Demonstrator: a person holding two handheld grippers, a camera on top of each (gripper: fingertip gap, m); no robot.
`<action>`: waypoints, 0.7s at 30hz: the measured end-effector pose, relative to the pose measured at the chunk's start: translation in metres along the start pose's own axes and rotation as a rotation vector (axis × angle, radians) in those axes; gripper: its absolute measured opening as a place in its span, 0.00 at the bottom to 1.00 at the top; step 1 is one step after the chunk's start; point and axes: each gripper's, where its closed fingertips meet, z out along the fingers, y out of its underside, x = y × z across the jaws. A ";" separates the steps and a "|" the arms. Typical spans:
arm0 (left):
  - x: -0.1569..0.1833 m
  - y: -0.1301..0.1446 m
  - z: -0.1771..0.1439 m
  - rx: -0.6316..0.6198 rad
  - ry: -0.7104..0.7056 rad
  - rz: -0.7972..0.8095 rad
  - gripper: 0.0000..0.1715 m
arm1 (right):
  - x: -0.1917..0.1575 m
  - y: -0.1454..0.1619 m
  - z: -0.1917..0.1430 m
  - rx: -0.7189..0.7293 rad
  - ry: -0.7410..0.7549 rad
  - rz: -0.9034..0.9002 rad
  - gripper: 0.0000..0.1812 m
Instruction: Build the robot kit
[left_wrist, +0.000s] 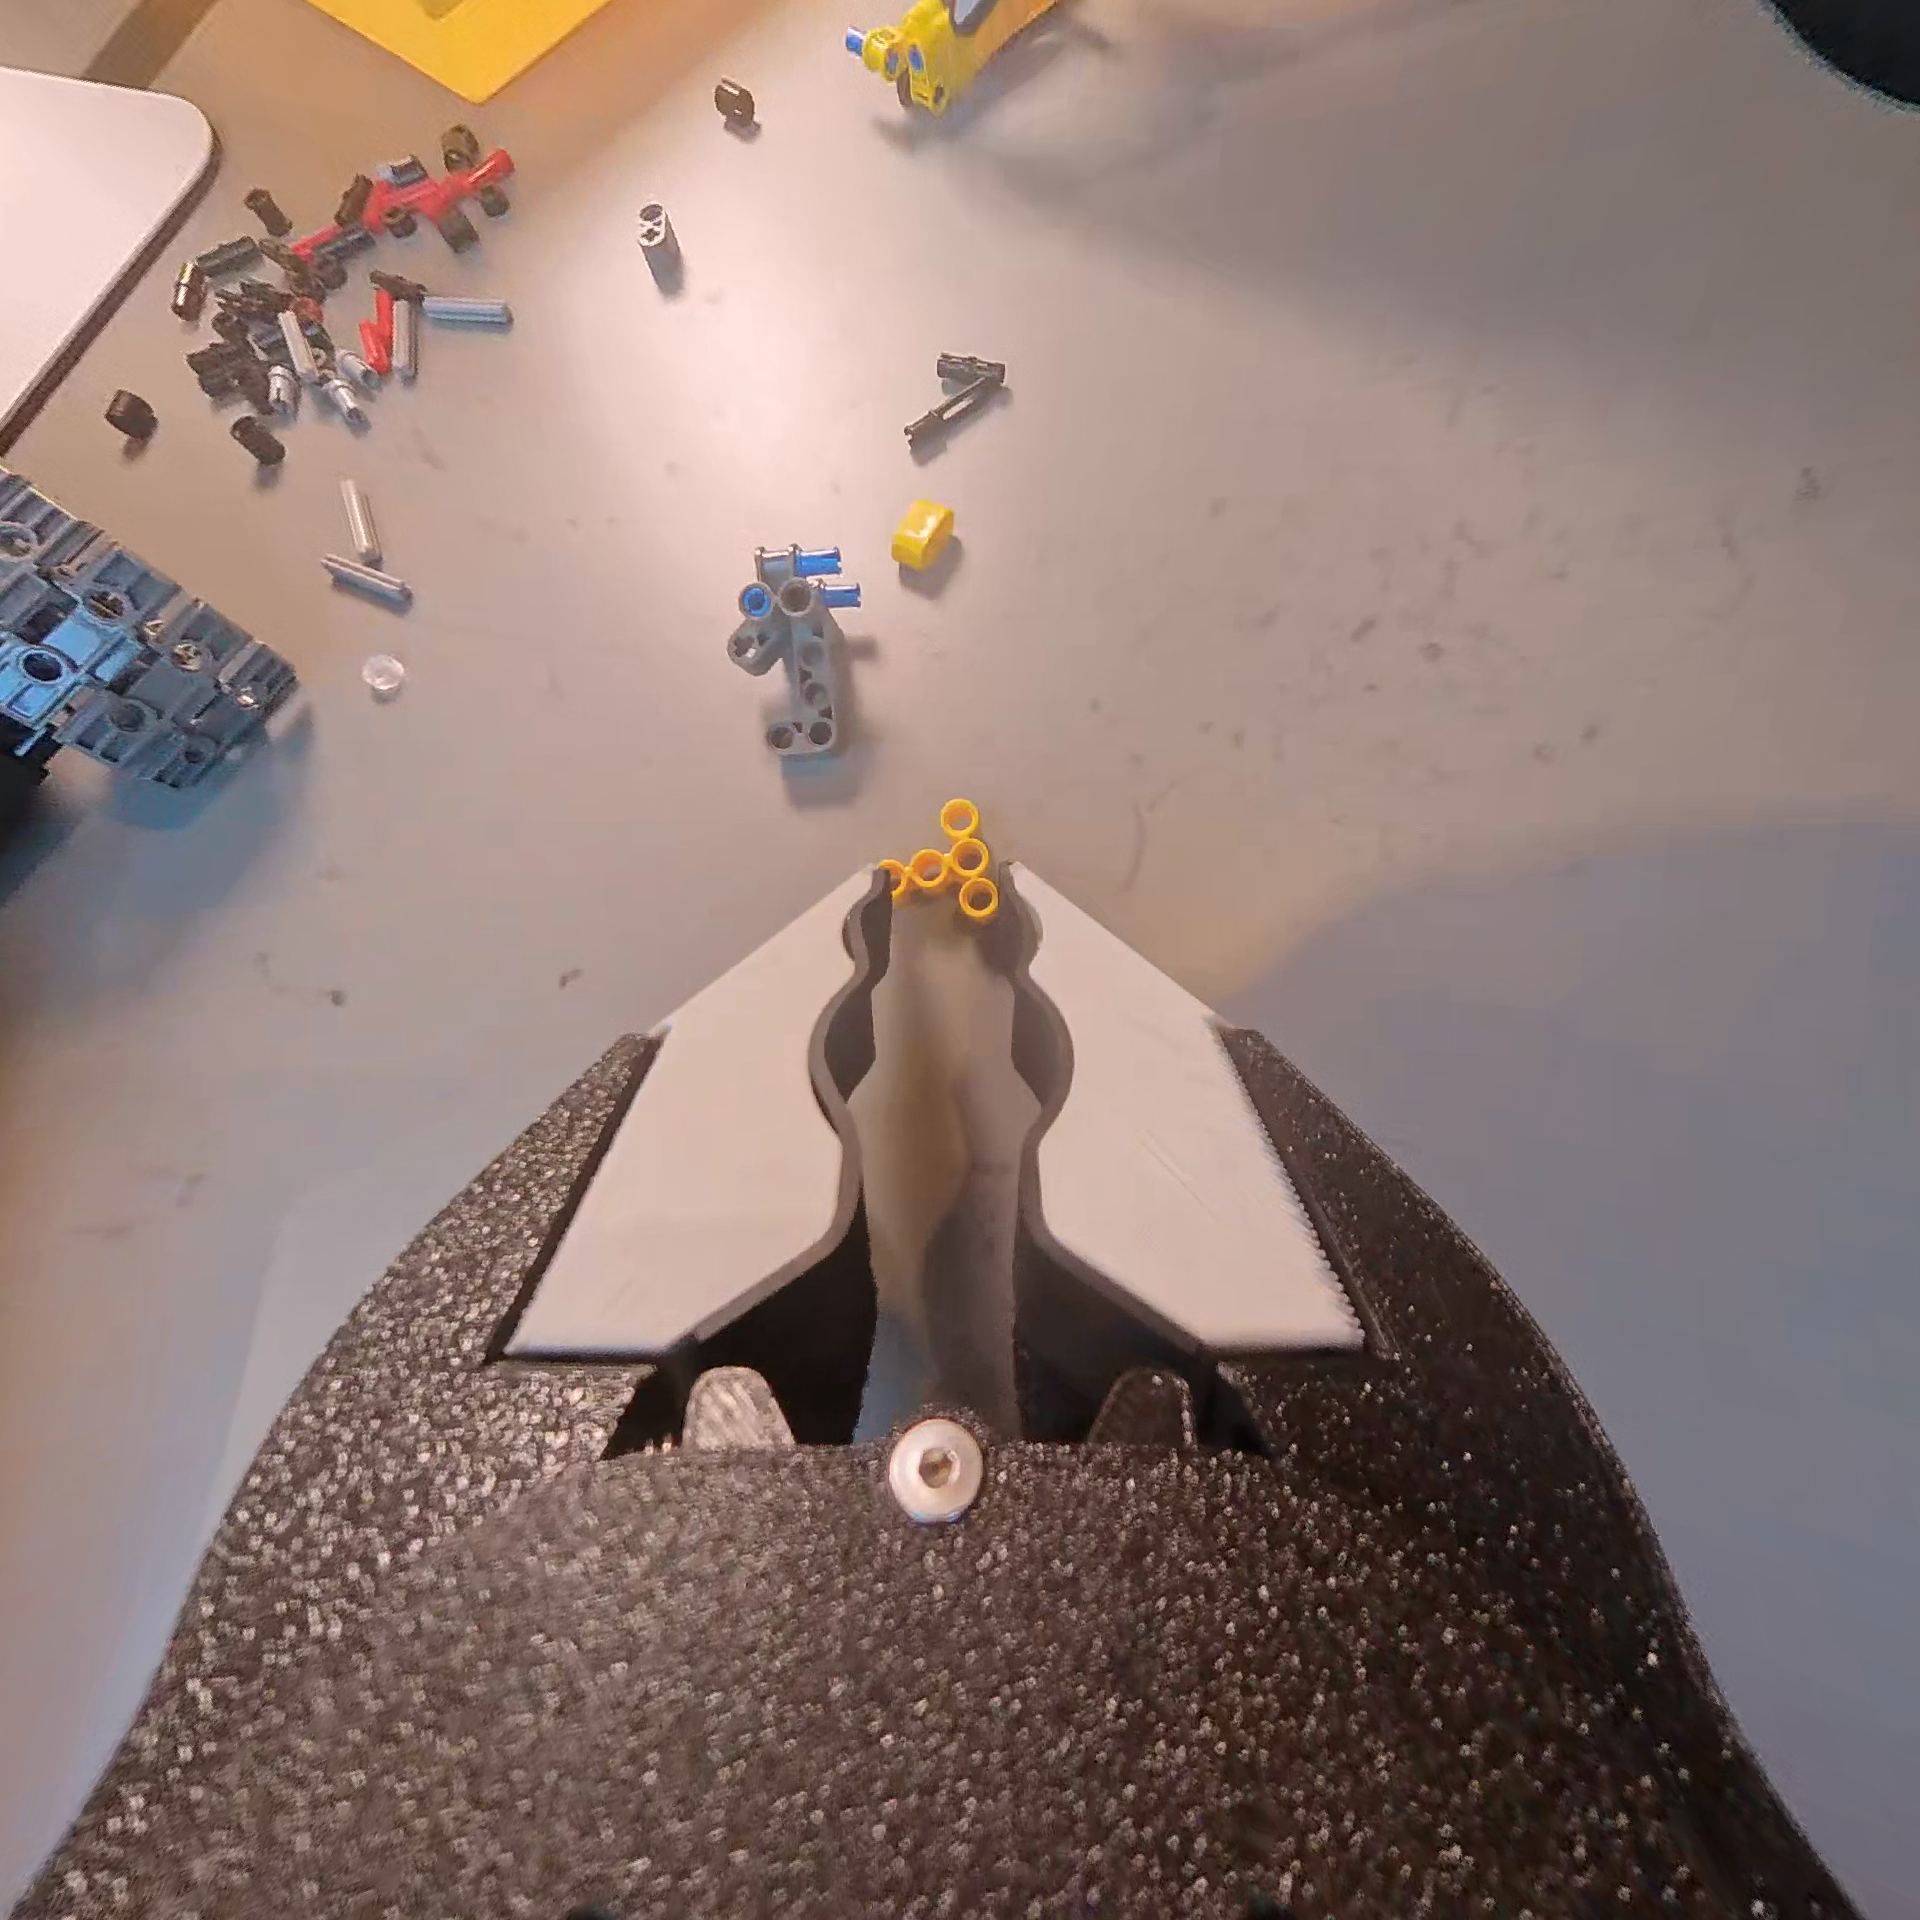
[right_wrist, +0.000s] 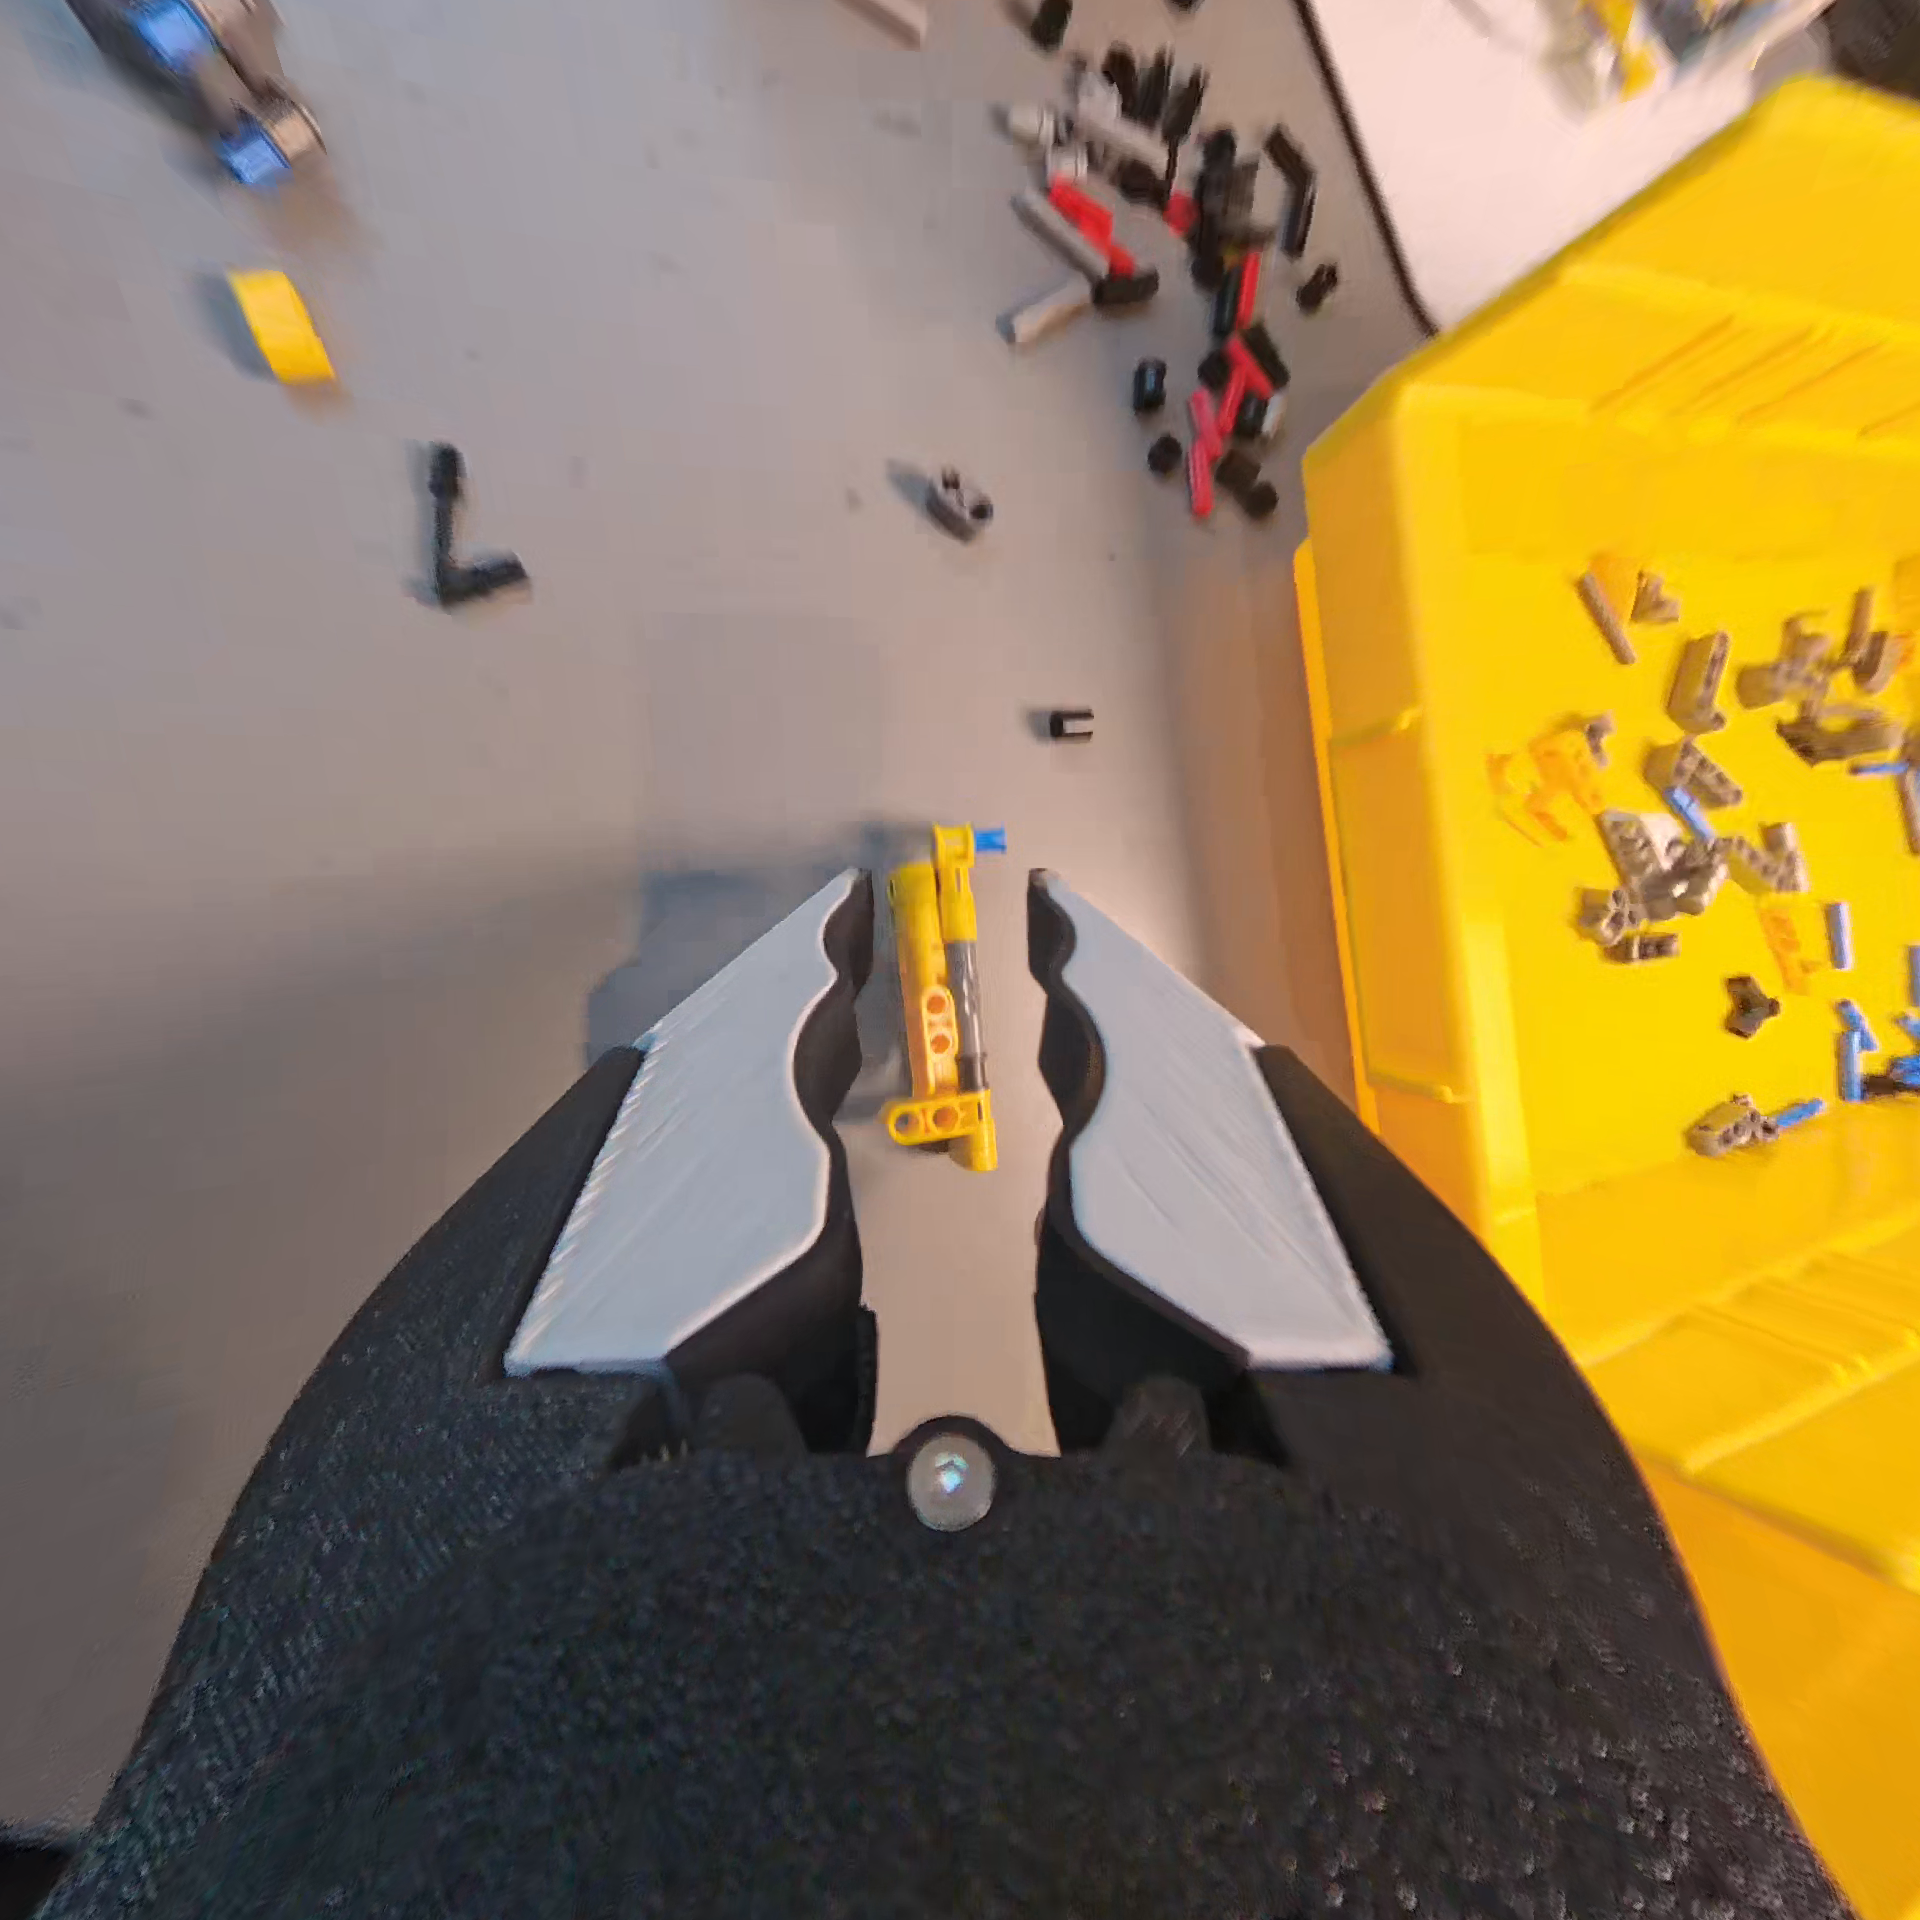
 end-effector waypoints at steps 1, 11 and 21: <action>0.000 0.000 0.000 0.001 0.001 -0.001 0.11 | -0.006 -0.015 -0.004 0.063 -0.017 -0.011 0.17; -0.020 0.009 -0.005 -0.020 -0.085 0.047 0.10 | -0.117 -0.089 0.030 0.193 -0.362 -0.142 0.08; -0.014 -0.021 -0.025 0.163 -0.037 0.018 0.19 | -0.136 -0.087 0.021 0.171 -0.493 -0.146 0.04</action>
